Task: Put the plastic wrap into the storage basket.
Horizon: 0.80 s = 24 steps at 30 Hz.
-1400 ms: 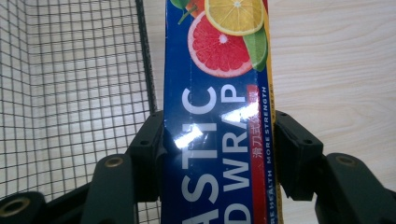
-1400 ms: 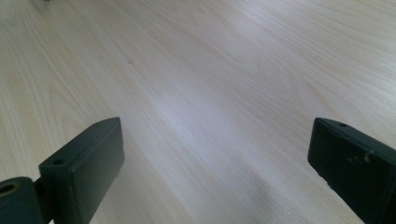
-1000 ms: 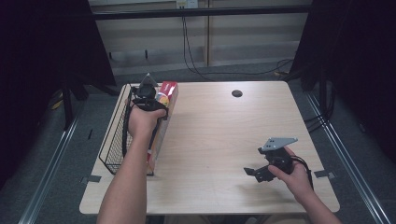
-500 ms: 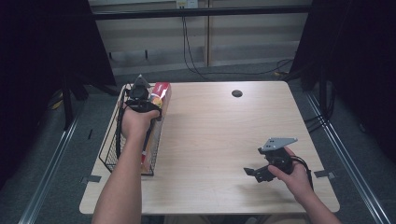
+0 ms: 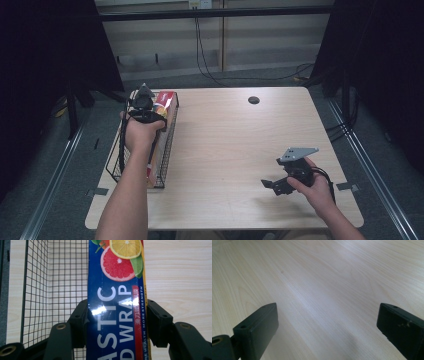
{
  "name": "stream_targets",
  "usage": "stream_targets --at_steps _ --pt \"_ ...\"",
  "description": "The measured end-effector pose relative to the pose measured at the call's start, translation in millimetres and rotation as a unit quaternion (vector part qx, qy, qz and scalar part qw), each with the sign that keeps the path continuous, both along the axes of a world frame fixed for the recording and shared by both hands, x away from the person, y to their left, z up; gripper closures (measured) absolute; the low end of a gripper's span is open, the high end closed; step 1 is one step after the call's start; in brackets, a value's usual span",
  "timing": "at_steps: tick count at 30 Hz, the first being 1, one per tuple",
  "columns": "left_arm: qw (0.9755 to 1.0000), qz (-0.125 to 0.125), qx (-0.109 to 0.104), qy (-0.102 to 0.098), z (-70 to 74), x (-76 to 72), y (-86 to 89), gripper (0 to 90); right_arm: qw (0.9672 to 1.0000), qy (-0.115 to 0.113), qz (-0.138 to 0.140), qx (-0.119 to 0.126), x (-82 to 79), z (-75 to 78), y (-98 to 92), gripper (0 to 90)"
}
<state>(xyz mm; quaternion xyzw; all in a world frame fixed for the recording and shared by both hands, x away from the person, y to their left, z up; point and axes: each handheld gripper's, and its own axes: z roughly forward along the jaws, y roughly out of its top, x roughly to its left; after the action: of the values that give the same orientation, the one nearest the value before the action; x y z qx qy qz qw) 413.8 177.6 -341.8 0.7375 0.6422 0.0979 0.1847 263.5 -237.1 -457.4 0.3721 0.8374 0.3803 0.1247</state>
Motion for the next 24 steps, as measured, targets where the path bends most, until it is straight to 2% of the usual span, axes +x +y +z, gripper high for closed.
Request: stream_targets --at_steps 15,16,24 --pt "0.9999 0.017 0.001 0.0 -5.4 1.9 21.0 44.1 1.0 0.0 0.002 -0.005 -0.8 0.4 0.6 3.4" --pt "0.9997 0.024 -0.002 -0.001 -6.3 2.1 21.3 44.1 1.0 0.0 0.003 -0.004 -0.8 0.3 0.8 3.4" --pt "0.9996 0.029 -0.001 0.001 -11.7 5.4 27.7 44.1 1.0 0.0 0.005 -0.004 -0.5 -0.3 1.0 3.4"
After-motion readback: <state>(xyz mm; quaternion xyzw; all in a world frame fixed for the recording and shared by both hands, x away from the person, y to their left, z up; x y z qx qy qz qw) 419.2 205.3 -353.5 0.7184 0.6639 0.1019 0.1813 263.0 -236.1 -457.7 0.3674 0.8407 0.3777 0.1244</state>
